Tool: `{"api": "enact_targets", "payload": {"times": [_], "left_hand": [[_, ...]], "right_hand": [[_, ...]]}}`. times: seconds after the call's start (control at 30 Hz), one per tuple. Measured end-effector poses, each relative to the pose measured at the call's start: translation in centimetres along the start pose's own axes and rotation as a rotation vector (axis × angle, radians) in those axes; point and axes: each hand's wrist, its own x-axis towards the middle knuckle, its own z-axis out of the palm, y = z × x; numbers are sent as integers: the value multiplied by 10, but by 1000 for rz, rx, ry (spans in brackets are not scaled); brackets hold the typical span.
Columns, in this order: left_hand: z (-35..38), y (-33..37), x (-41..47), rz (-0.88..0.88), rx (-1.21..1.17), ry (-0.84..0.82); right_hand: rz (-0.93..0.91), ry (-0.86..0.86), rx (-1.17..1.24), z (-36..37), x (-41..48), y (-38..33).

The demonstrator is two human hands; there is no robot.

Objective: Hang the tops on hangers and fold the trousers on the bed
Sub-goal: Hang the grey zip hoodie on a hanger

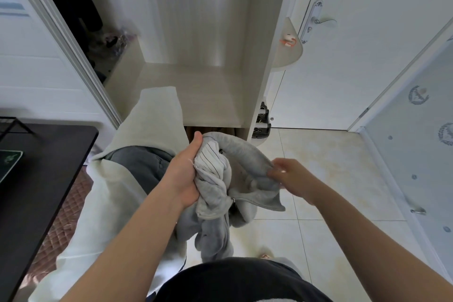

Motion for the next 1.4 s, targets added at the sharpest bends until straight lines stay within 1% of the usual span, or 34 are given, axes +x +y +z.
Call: {"api": "enact_targets", "payload": {"times": [0.03,0.1,0.2,0.27,0.33,0.4,0.5,0.6,0.7,0.77,0.83,0.9,1.0,1.03,1.07,1.1,1.17,1.23,1.3,1.37,1.4], "left_hand": [[-1,1,0,-17,-17,-6],[-6,4,0,-56,-62,1],[-18,8,3,-106,-125,-10],[-27,9,6,-127,-182,-31],[-32,10,7,-149,-264,-80],[-33,10,8,-145,-327,-149],[-28,9,10,-136,-345,-225],[-26,9,8,-139,-333,-301],[-32,3,11,-136,-341,-320],[-30,-4,12,-123,-334,-314],[-20,-9,6,-113,-342,-337],[-12,-13,2,-76,-377,-411],[-12,-11,1,-42,-415,-431],[-16,-10,5,-39,-457,-468],[-19,-9,6,-15,-471,-437],[-16,-6,2,13,-455,-379],[-17,-5,6,-33,-463,-291],[-15,-6,2,41,-459,-304],[-11,-8,3,40,-436,-308],[-4,-9,-4,50,-426,-376],[-1,-8,-6,53,-407,-311]], "right_hand": [[56,-13,58,2,-1,5],[133,-88,332,3,-5,6],[154,-188,795,3,-10,1],[167,-234,1052,4,-11,0],[233,-285,1189,8,-15,-2],[295,-335,1250,17,-18,-4],[279,-298,1244,29,-21,-8],[303,-327,1248,29,-22,-15],[278,-291,1181,18,-17,-6],[319,-286,1154,16,-18,1],[371,-334,1144,21,-21,5],[392,-381,1150,27,-25,7],[352,-429,1167,32,-28,14],[328,-425,1171,32,-28,17],[313,-418,1162,33,-28,21],[301,-414,1129,33,-30,24],[305,-336,973,33,-31,29],[312,-262,759,35,-35,27],[270,-204,538,37,-40,19],[245,-152,398,40,-43,9],[244,-126,363,41,-42,6]]}}
